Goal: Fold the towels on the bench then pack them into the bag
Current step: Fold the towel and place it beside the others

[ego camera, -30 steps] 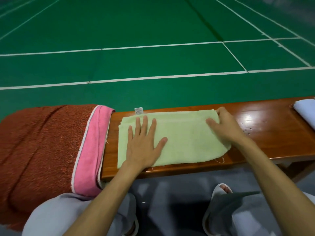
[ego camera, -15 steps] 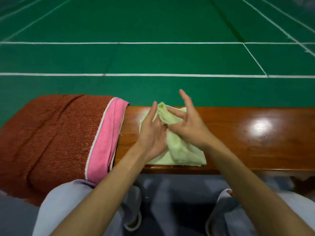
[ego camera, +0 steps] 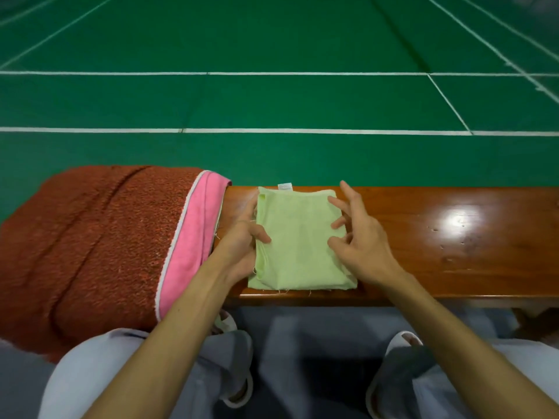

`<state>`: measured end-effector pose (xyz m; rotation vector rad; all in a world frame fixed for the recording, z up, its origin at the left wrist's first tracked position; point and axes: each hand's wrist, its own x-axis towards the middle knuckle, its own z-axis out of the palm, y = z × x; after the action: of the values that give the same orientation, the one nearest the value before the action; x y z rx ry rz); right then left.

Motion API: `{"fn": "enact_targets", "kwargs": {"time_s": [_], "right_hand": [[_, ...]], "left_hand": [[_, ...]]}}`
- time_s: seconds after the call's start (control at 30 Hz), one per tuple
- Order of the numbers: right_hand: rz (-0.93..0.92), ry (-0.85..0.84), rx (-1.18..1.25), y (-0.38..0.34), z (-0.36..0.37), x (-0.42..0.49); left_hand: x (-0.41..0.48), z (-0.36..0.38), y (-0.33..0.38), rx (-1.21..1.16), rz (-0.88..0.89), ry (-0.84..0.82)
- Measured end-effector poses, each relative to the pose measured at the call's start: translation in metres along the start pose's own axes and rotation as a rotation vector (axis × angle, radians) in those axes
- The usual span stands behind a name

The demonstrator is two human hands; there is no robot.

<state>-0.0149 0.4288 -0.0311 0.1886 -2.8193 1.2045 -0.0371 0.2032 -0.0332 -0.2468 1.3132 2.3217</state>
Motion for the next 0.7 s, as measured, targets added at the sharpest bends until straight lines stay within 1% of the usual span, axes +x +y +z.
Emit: {"fn": "enact_targets", "kwargs": {"time_s": [0.07, 0.1, 0.13, 0.17, 0.2, 0.27, 0.3, 0.33, 0.4, 0.43, 0.5, 0.7], "right_hand": [[-0.054, 0.016, -0.163, 0.0, 0.0, 0.0], [-0.09, 0.045, -0.204, 0.0, 0.0, 0.001], [-0.137, 0.071, -0.224, -0.001, 0.0, 0.002], [-0.189, 0.086, -0.239, -0.001, 0.0, 0.003], [-0.233, 0.083, -0.265, 0.0, 0.001, 0.006], [-0.264, 0.021, -0.349, 0.003, 0.006, 0.012], [-0.262, -0.026, -0.394, 0.005, 0.011, 0.015], [-0.264, -0.08, -0.44, 0.007, 0.018, 0.016], [-0.271, -0.186, -0.538, 0.011, 0.03, 0.017], [-0.265, -0.225, -0.575, 0.014, 0.035, 0.016], [-0.222, -0.266, -0.588, 0.018, 0.042, 0.015], [-0.089, -0.242, -0.588, 0.039, 0.025, 0.014]], "left_hand": [[0.003, 0.0, 0.003, 0.133, 0.089, 0.153], [0.004, -0.001, 0.003, 0.244, 0.181, 0.245], [0.005, -0.004, 0.003, 0.39, 0.3, 0.328], [0.005, -0.007, 0.002, 0.595, 0.42, 0.379], [0.004, -0.009, 0.001, 0.86, 0.526, 0.383], [0.001, -0.005, -0.006, 1.459, 0.713, 0.347], [0.0, 0.0, -0.009, 1.658, 0.775, 0.292], [-0.001, 0.007, -0.014, 1.779, 0.782, 0.219], [0.005, 0.009, -0.032, 1.908, 0.671, 0.098], [0.008, 0.007, -0.039, 1.953, 0.587, 0.082], [0.011, -0.001, -0.046, 2.001, 0.454, 0.105], [0.003, -0.021, -0.033, 1.978, 0.381, 0.137]]}}
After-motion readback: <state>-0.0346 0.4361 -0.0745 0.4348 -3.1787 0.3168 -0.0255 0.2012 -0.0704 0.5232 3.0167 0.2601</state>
